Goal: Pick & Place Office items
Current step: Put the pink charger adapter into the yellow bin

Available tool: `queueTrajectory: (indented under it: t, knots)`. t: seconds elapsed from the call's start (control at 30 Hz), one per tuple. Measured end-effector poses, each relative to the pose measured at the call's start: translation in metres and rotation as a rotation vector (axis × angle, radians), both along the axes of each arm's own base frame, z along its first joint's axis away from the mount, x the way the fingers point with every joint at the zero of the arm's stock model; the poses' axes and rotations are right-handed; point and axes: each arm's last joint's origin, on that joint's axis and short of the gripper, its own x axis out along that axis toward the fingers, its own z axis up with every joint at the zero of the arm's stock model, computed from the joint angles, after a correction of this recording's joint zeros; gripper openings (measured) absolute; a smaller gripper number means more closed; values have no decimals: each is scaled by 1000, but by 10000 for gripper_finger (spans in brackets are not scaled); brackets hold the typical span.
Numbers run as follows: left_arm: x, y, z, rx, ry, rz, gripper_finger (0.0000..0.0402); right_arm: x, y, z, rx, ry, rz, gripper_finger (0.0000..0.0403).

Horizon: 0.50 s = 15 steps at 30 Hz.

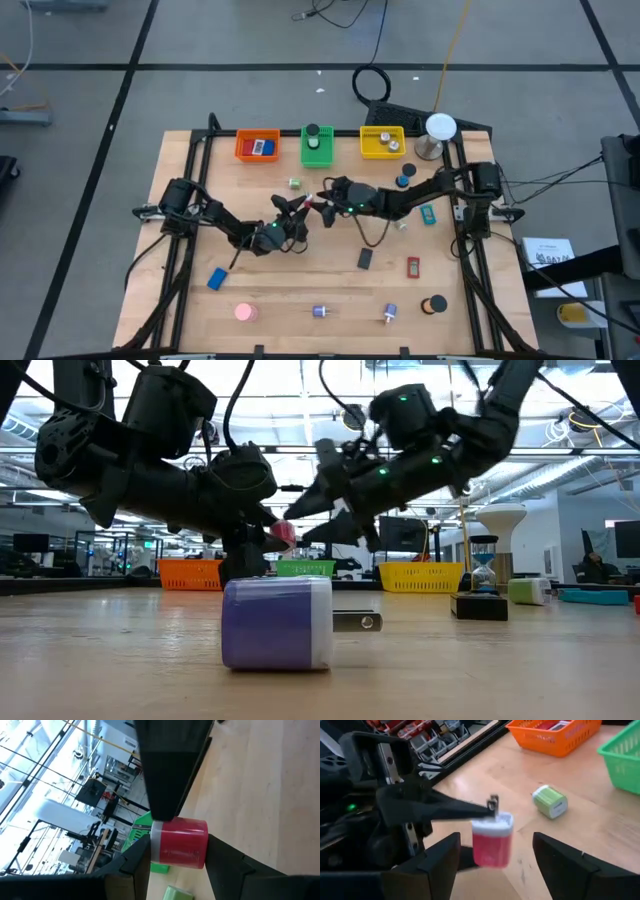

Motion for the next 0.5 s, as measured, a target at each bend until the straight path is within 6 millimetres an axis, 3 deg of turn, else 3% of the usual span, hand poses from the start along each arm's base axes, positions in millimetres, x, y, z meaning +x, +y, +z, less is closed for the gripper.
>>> queueTrajectory:
  t: [0.23,0.5]
  knots:
    - [1,0,1,4,-1,-1,154,14,-2,0,-12,44,-18,236]
    - [2,0,3,1,-20,-7,154,17,-4,2,-9,40,-24,219]
